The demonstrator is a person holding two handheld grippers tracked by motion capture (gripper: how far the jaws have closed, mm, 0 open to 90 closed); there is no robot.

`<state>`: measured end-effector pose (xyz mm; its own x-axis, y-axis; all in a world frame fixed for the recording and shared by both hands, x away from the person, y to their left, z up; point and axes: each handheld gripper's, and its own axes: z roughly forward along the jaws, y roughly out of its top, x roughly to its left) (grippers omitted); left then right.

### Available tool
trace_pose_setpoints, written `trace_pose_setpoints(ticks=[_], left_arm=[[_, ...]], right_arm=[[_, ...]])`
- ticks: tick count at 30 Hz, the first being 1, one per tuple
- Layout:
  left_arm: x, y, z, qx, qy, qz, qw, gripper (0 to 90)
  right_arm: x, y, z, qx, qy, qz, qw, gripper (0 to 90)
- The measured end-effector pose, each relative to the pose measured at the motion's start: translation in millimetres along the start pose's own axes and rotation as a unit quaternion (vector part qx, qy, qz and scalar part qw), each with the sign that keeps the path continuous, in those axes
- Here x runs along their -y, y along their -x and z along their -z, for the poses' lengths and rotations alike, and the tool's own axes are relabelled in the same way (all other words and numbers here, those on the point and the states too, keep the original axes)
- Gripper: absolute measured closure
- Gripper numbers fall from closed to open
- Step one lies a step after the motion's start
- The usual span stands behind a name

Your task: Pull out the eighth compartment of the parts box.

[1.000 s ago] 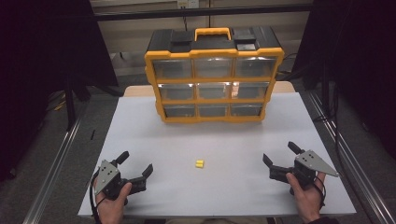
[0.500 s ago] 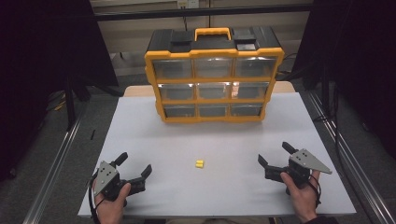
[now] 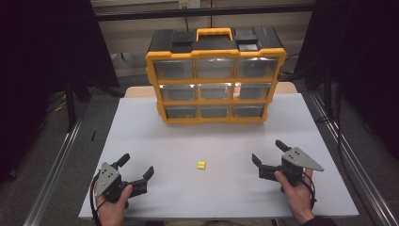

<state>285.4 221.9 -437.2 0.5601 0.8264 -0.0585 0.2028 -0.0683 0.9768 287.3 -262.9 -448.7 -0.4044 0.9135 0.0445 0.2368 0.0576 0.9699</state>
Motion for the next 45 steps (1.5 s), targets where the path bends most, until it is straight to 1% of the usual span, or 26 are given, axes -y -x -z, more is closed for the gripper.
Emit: trace_pose_setpoints(ticks=[3, 5, 7, 9, 12, 13, 15, 17, 19, 20, 21, 23, 25, 28, 31, 32, 35, 37, 40, 41, 42, 43, 45], left_arm=[[-0.2, -0.5, -0.3, 0.000, 0.000, -0.003, 1.0000, 2.9], [-0.3, -0.8, -0.3, 0.000, 0.000, -0.003, 1.0000, 2.9], [-0.5, -0.7, -0.3, -0.001, 0.001, -0.003, 1.0000, 2.9], [-0.5, -0.5, -0.4, 0.000, 0.003, 0.000, 1.0000, 2.9], [-1.0, -0.5, -0.5, 0.000, 0.003, 0.000, 1.0000, 2.9], [-1.0, -0.5, -0.5, -0.001, 0.003, -0.001, 1.0000, 2.9], [-1.0, -0.5, -0.2, 0.000, 0.003, -0.001, 1.0000, 2.9], [-1.1, -0.4, 0.0, 0.000, 0.004, -0.001, 1.0000, 2.9], [-1.3, -0.4, 0.2, -0.001, 0.004, -0.001, 1.0000, 2.9], [-1.3, -0.4, 0.2, -0.001, 0.004, -0.001, 1.0000, 2.9], [-1.4, -0.2, -0.1, -0.002, 0.005, 0.001, 1.0000, 2.9], [-1.6, 0.2, -0.9, -0.009, 0.006, -0.002, 0.9999, 3.0], [-2.0, 0.6, -1.4, -0.010, 0.009, -0.001, 0.9999, 3.1], [-2.6, 0.5, -1.7, -0.014, 0.010, -0.005, 0.9998, 3.1], [-2.4, 0.8, -2.0, -0.015, 0.009, -0.005, 0.9998, 3.1], [-2.4, 0.9, -2.0, -0.013, 0.009, -0.004, 0.9999, 3.1], [-2.8, 0.5, -1.9, -0.018, 0.008, 0.001, 0.9998, 3.1], [-2.6, -0.3, -2.0, -0.020, 0.007, 0.001, 0.9998, 3.1], [-2.8, -0.2, -2.1, -0.017, 0.008, 0.001, 0.9998, 3.1], [-2.8, 0.0, -2.0, -0.016, 0.009, 0.000, 0.9998, 3.1], [-2.8, 0.0, -2.0, -0.016, 0.009, 0.000, 0.9998, 3.1], [-3.1, 0.3, -2.0, -0.015, 0.010, -0.001, 0.9998, 3.1], [-3.2, 0.6, -2.1, -0.014, 0.011, -0.002, 0.9998, 3.1]], right_arm=[[-2.0, -4.3, -3.8, -0.006, 0.001, 0.005, 1.0000, 1.0], [-3.1, -7.6, -7.6, -0.012, 0.003, 0.008, 0.9999, 0.8], [-3.8, -10.7, -12.3, -0.014, 0.004, 0.016, 0.9998, 0.8], [-4.7, -14.1, -18.5, -0.017, 0.001, 0.021, 0.9996, 0.7], [-7.0, -19.2, -26.1, -0.025, 0.002, 0.024, 0.9994, 2.9], [-8.0, -21.5, -28.4, -0.027, 0.005, 0.027, 0.9993, 2.9], [-9.9, -25.3, -33.4, -0.030, 0.003, 0.037, 0.9989, 2.3], [-10.3, -27.6, -38.4, -0.033, 0.002, 0.042, 0.9986, 1.7], [-10.6, -30.0, -44.5, -0.038, 0.001, 0.047, 0.9981, 1.4], [-10.6, -30.0, -44.5, -0.038, 0.001, 0.047, 0.9981, 1.4], [-11.4, -32.1, -48.9, -0.040, -0.002, 0.049, 0.9980, 0.8], [-12.9, -33.6, -52.2, -0.041, -0.004, 0.050, 0.9979, 0.7], [-14.5, -34.5, -55.8, -0.044, -0.002, 0.056, 0.9974, 0.7], [-15.8, -35.5, -62.2, -0.038, -0.011, 0.058, 0.9976, 2.1], [-17.0, -34.6, -69.0, -0.039, -0.014, 0.059, 0.9974, 1.7], [-17.6, -34.5, -71.2, -0.037, -0.014, 0.064, 0.9972, 1.5], [-19.5, -33.8, -77.1, -0.032, -0.007, 0.079, 0.9963, 2.0], [-20.6, -33.3, -81.0, -0.036, -0.009, 0.084, 0.9958, 2.1], [-23.9, -32.6, -86.9, -0.030, -0.005, 0.094, 0.9951, 2.0], [-25.0, -32.5, -89.2, -0.028, 0.000, 0.098, 0.9948, 2.1], [-25.0, -32.5, -89.2, -0.028, 0.000, 0.098, 0.9948, 2.1], [-24.6, -32.8, -93.1, -0.021, 0.008, 0.113, 0.9933, 2.1], [-23.3, -33.0, -95.3, -0.024, 0.005, 0.113, 0.9933, 2.0]])
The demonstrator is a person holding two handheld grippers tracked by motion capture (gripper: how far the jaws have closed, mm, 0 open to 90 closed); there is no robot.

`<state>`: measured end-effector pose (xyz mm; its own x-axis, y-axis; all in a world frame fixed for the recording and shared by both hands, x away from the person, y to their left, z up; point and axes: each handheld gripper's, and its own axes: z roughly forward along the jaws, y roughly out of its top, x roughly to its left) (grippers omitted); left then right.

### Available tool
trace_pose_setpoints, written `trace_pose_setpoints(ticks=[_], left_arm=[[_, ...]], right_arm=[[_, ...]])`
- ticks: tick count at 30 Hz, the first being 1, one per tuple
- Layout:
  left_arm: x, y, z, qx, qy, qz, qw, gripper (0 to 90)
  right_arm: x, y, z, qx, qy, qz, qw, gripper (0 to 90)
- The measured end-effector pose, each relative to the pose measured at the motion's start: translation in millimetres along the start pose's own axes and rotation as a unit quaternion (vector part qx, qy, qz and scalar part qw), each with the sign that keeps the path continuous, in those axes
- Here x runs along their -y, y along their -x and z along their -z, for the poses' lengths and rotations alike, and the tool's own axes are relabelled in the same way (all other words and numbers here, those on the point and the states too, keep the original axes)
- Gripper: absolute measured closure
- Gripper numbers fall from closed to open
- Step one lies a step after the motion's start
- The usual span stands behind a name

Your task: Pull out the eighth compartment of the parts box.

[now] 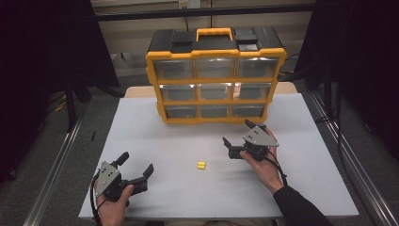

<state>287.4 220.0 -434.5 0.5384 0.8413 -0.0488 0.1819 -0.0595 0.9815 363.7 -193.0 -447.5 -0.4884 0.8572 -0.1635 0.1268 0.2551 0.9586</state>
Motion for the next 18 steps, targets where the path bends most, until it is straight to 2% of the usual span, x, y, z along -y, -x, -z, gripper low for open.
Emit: trace_pose_setpoints(ticks=[2, 6, 8, 10, 12, 15, 16, 17, 18], left_arm=[[-0.1, 0.7, 0.1, 0.002, 0.004, 0.001, 1.0000, 3.1], [0.0, 0.3, -0.1, 0.003, 0.004, 0.004, 1.0000, 3.1], [0.0, -0.1, 0.1, 0.003, 0.000, -0.001, 1.0000, 3.1], [0.0, 0.4, 0.1, 0.003, 0.000, 0.000, 1.0000, 3.1], [0.4, 1.3, -0.3, 0.004, -0.001, -0.002, 1.0000, 3.1], [0.8, 2.1, -0.6, 0.006, -0.004, -0.005, 1.0000, 3.1], [0.8, 2.4, -0.9, 0.006, -0.003, -0.004, 1.0000, 3.1], [0.8, 2.4, -0.9, 0.006, -0.003, -0.004, 1.0000, 3.1], [0.7, 2.4, -0.8, 0.005, -0.003, -0.004, 1.0000, 3.1]], right_arm=[[4.9, -1.4, -6.1, 0.000, -0.012, 0.016, 0.9998, 2.3], [7.6, -1.0, -12.3, 0.000, -0.014, 0.023, 0.9996, 2.1], [4.2, 0.4, -16.7, 0.001, -0.024, 0.048, 0.9986, 1.1], [-0.3, 2.3, -19.7, 0.006, -0.009, 0.052, 0.9986, 1.1], [-5.9, 3.3, -24.9, 0.010, -0.008, 0.075, 0.9971, 1.0], [-8.1, 2.9, -28.8, 0.014, -0.005, 0.075, 0.9971, 1.0], [-10.2, 1.3, -34.1, 0.022, -0.006, 0.104, 0.9943, 1.1], [-10.2, 1.3, -34.1, 0.022, -0.006, 0.104, 0.9943, 1.1], [-10.6, -0.6, -38.2, 0.029, -0.001, 0.136, 0.9903, 2.0]])
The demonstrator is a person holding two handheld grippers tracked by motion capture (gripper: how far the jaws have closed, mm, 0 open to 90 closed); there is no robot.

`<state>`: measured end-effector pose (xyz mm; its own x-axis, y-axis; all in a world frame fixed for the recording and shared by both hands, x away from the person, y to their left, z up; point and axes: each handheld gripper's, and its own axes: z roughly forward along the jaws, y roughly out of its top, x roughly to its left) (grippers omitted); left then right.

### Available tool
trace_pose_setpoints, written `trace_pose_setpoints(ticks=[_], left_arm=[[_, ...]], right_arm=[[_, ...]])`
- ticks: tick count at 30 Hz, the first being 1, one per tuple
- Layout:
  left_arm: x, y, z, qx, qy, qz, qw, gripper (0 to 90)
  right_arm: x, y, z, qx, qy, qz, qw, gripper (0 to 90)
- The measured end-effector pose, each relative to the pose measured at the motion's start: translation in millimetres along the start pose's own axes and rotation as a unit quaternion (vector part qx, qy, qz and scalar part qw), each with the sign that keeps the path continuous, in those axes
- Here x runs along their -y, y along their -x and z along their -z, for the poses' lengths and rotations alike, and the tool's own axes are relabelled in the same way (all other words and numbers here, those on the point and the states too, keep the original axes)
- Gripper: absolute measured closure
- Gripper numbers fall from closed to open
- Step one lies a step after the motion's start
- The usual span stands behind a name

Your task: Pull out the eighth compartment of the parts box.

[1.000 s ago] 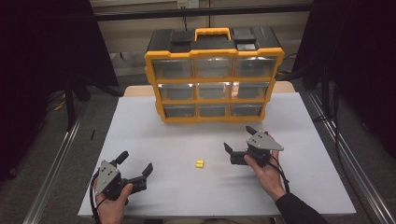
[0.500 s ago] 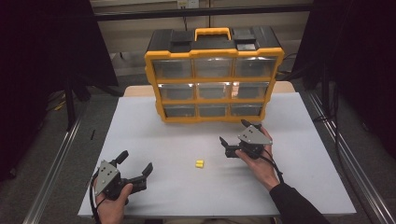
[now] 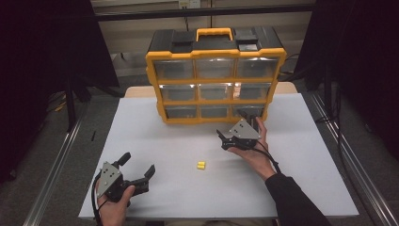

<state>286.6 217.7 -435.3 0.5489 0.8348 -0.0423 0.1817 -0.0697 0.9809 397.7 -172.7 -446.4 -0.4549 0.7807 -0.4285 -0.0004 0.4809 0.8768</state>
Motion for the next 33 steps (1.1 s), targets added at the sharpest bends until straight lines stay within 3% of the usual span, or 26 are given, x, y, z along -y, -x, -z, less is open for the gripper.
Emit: trace_pose_setpoints(ticks=[2, 3, 6, 11, 16, 19, 22, 23, 24, 26, 28, 29, 31, 33], left_arm=[[0.0, -0.4, 0.3, 0.000, -0.001, -0.001, 1.0000, 3.1], [-0.1, -0.3, 0.3, 0.000, -0.001, -0.001, 1.0000, 3.1], [-0.3, 0.8, -0.1, 0.002, 0.000, -0.003, 1.0000, 3.1], [-0.2, 0.3, -0.4, 0.003, 0.000, -0.003, 1.0000, 3.1], [0.0, 1.1, -0.2, 0.008, -0.003, -0.001, 1.0000, 3.1], [0.0, 1.9, -0.4, 0.010, -0.002, 0.002, 0.9999, 3.1], [0.1, 1.6, -0.4, 0.009, -0.003, 0.002, 1.0000, 3.1], [-0.1, 0.9, -0.3, 0.008, -0.002, -0.001, 1.0000, 3.1], [-0.1, 0.9, -0.3, 0.007, -0.002, 0.001, 1.0000, 3.0], [0.0, 1.0, -0.2, 0.006, -0.002, 0.003, 1.0000, 2.9], [0.1, 1.2, -0.4, 0.008, -0.003, 0.003, 1.0000, 2.9], [0.0, 1.3, -0.4, 0.009, -0.002, 0.002, 1.0000, 2.9], [0.0, 1.1, -0.3, 0.009, -0.003, 0.002, 1.0000, 2.9], [0.2, 0.5, -0.5, 0.007, -0.003, 0.003, 1.0000, 2.9]], right_arm=[[-0.1, -1.8, -4.4, 0.005, -0.009, 0.030, 0.9995, 2.4], [-0.6, -2.2, -7.7, 0.011, -0.014, 0.061, 0.9980, 3.8], [-3.1, -2.7, -14.5, 0.030, -0.012, 0.128, 0.9912, 6.1], [-7.2, -5.5, -23.1, 0.046, -0.015, 0.192, 0.9803, 9.8], [-5.8, -13.5, -31.1, 0.076, -0.034, 0.270, 0.9594, 13.0], [-4.1, -14.8, -35.5, 0.084, -0.042, 0.296, 0.9504, 16.5], [-4.8, -11.9, -38.7, 0.101, -0.042, 0.334, 0.9360, 21.8], [-3.9, -11.2, -39.1, 0.106, -0.043, 0.336, 0.9349, 22.6], [-3.3, -9.2, -39.6, 0.111, -0.044, 0.350, 0.9291, 23.9], [0.3, -6.9, -41.0, 0.113, -0.052, 0.367, 0.9218, 27.7], [4.0, -3.6, -44.2, 0.124, -0.064, 0.401, 0.9054, 30.7], [3.6, -2.2, -45.2, 0.125, -0.065, 0.409, 0.9015, 33.8], [3.2, -1.5, -45.3, 0.132, -0.064, 0.411, 0.8997, 39.2], [3.4, -2.9, -44.7, 0.130, -0.063, 0.421, 0.8954, 44.9]])
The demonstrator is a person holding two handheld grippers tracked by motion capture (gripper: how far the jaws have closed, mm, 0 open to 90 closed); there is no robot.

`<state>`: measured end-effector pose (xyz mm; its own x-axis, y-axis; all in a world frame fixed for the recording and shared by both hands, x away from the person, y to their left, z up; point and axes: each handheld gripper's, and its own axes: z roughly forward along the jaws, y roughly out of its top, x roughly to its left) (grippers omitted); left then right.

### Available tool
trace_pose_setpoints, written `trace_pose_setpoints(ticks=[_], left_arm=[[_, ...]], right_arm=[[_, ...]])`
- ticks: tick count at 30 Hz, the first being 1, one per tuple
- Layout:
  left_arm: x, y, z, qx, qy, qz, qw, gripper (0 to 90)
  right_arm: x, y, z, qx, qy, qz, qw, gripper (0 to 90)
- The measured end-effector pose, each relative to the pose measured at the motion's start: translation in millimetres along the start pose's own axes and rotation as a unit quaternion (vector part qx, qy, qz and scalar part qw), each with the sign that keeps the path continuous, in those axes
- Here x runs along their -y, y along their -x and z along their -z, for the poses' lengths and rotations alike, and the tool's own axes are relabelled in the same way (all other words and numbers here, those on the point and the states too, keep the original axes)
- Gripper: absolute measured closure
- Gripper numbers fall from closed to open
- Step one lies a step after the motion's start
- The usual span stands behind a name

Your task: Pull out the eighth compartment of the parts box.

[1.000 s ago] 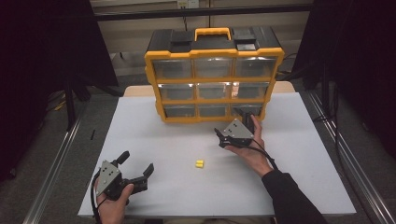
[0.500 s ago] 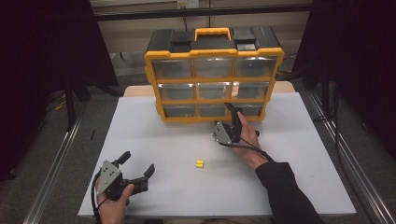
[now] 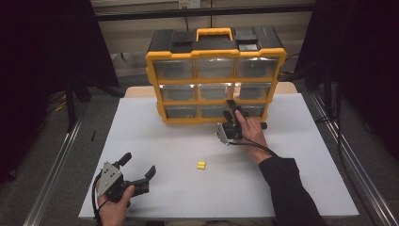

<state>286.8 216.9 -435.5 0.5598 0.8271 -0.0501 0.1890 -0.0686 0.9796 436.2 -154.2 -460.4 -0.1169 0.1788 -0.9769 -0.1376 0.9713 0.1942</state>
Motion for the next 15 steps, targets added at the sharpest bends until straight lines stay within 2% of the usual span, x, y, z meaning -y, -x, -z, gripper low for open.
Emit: trace_pose_setpoints(ticks=[1, 2, 4, 7, 8, 11, 13, 15], left_arm=[[0.0, 0.1, 0.0, 0.001, 0.000, 0.001, 1.0000, 2.9], [-0.1, 0.2, 0.2, 0.001, 0.000, -0.001, 1.0000, 2.9], [-0.3, 0.2, 0.5, 0.002, 0.000, -0.003, 1.0000, 2.9], [-0.3, 0.3, 0.5, 0.002, 0.000, -0.003, 1.0000, 2.9], [-0.2, 0.3, 0.4, 0.002, 0.000, -0.002, 1.0000, 2.9], [-0.1, 0.6, 0.1, 0.002, 0.001, 0.001, 1.0000, 2.9], [-0.2, 0.6, 0.1, 0.003, 0.002, 0.001, 1.0000, 2.9], [-0.3, 0.4, 0.2, 0.003, 0.000, -0.001, 1.0000, 2.9]], right_arm=[[-0.6, -1.6, 0.2, 0.000, 0.003, 0.006, 1.0000, 48.2], [-1.4, -2.1, 0.6, 0.001, 0.004, 0.023, 0.9997, 50.4], [-2.9, -4.4, 0.7, -0.009, 0.002, 0.030, 0.9995, 55.3], [-4.6, -5.7, 0.1, -0.011, -0.008, 0.028, 0.9995, 58.8], [-5.9, -6.3, -0.9, -0.010, -0.010, 0.046, 0.9989, 61.7], [-5.5, -8.2, -2.6, -0.012, -0.016, 0.046, 0.9988, 63.5], [-4.8, -9.8, -4.5, -0.011, -0.018, 0.036, 0.9991, 66.4], [-6.8, -10.3, -5.8, -0.010, -0.015, 0.043, 0.9989, 66.9]])
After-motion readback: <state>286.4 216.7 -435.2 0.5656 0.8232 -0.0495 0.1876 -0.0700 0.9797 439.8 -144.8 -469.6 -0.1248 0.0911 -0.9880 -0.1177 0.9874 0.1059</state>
